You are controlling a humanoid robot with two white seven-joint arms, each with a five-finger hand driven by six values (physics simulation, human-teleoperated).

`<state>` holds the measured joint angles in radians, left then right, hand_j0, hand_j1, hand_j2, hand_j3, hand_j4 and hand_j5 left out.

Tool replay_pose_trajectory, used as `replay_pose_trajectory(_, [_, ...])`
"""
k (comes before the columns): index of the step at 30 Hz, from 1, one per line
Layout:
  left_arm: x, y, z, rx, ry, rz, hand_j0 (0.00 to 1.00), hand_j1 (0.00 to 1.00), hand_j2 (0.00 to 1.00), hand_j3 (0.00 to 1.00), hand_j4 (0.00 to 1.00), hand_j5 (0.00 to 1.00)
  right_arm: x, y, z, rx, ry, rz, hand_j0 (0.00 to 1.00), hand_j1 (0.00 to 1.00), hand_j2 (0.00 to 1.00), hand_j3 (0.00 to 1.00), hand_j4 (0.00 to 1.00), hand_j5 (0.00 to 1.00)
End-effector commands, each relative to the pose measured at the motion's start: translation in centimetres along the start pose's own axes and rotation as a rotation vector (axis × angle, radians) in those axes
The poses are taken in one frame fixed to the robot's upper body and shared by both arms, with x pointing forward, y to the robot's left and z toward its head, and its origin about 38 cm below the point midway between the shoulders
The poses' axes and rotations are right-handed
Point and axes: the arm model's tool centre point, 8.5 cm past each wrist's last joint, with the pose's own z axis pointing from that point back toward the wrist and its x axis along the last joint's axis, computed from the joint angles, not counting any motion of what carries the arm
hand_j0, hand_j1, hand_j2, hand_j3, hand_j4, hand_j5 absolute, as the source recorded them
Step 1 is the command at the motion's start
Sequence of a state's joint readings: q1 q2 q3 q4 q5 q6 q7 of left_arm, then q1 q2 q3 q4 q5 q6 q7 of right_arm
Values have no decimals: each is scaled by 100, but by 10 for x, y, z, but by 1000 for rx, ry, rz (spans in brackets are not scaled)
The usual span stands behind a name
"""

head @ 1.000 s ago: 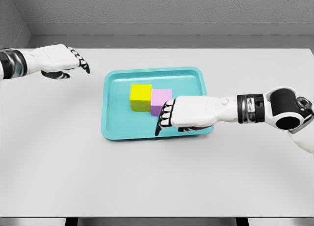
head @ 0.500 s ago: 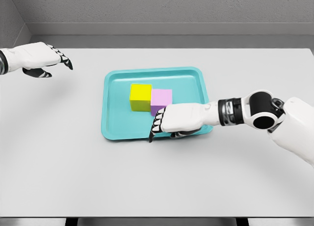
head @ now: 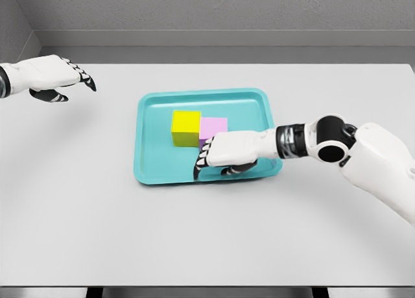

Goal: Push two cubes

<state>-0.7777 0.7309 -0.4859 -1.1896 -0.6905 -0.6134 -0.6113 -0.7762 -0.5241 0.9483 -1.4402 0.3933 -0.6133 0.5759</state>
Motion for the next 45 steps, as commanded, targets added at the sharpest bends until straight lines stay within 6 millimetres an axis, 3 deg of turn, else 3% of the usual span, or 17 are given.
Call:
replay_pose_trajectory(1, [0, 1, 1, 3, 2, 3, 71, 71, 71, 71, 71, 71, -2, 1, -3, 1, 4, -4, 69, 69, 69, 69, 69, 69])
replay_pose_trajectory(38, [-1, 2, 2, 10, 1, 6, 71, 71, 71, 71, 71, 71, -27, 5, -4, 29, 71, -34, 69, 69, 69, 69, 69, 69])
replay_pose_trajectory(44, [-1, 3, 1, 11, 0, 6, 71, 71, 71, 71, 71, 71, -24, 5, -5, 30, 65, -24, 69, 69, 69, 69, 69, 69])
replay_pose_trajectory(45, [-1, 3, 1, 11, 0, 6, 71, 71, 71, 71, 71, 71, -16, 1, -7, 22, 44, -3, 69, 69, 69, 69, 69, 69])
